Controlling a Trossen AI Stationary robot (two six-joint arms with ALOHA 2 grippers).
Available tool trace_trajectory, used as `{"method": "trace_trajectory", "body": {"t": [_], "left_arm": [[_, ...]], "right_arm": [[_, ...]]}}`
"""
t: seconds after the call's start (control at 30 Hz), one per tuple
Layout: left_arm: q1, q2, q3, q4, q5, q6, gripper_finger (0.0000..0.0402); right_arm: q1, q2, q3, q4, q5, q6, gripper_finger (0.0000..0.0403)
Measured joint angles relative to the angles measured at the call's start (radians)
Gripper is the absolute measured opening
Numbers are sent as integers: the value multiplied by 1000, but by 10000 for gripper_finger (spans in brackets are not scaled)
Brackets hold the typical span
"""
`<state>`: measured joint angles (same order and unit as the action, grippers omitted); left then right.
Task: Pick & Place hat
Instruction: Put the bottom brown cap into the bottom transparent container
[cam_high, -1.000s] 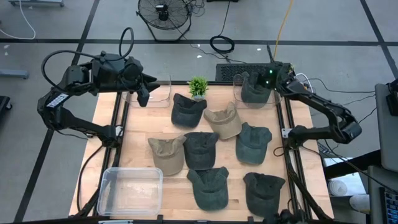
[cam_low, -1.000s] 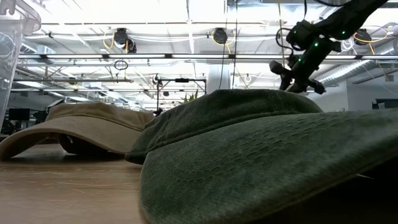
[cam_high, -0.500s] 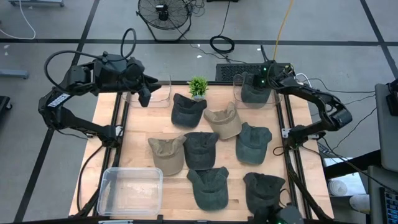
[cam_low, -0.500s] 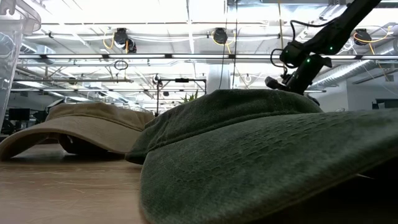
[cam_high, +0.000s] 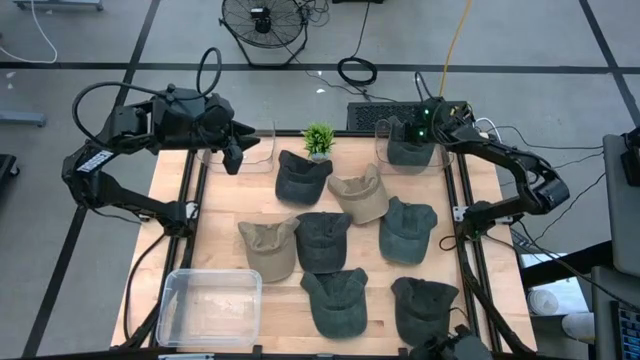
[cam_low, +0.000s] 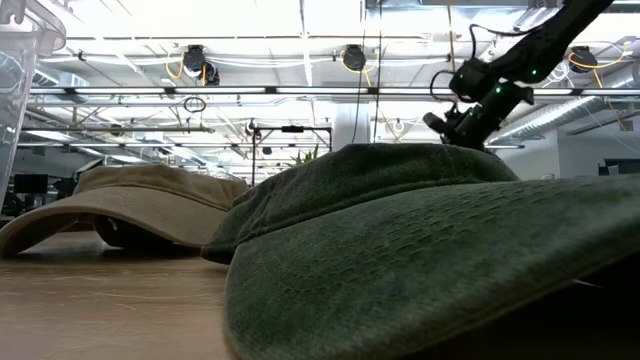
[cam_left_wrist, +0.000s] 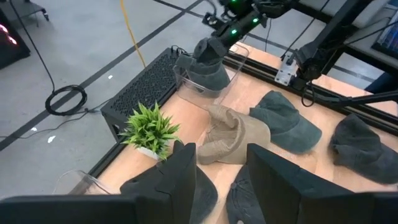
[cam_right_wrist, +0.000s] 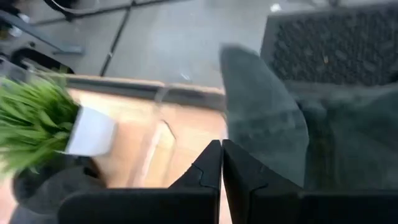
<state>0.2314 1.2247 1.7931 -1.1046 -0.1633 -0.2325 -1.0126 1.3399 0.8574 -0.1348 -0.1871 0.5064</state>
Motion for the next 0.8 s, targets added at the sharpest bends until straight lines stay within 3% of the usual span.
{"method": "trace_trajectory", "body": {"t": [0.2, 0.33, 0.53, 0.8], "left_arm": [[2, 20, 0, 1, 7, -44, 152], [29, 77, 0, 4, 138, -45, 152], [63, 196, 0, 10, 340, 76, 152], [66, 310, -1, -58, 426, 125, 152]], "right_arm": [[9, -148, 0, -25, -27, -51, 1], [53, -255, 0, -43, -120, -28, 0], [234, -367, 0, -63, -155, -36, 0], [455, -393, 0, -74, -158, -50, 0]]}}
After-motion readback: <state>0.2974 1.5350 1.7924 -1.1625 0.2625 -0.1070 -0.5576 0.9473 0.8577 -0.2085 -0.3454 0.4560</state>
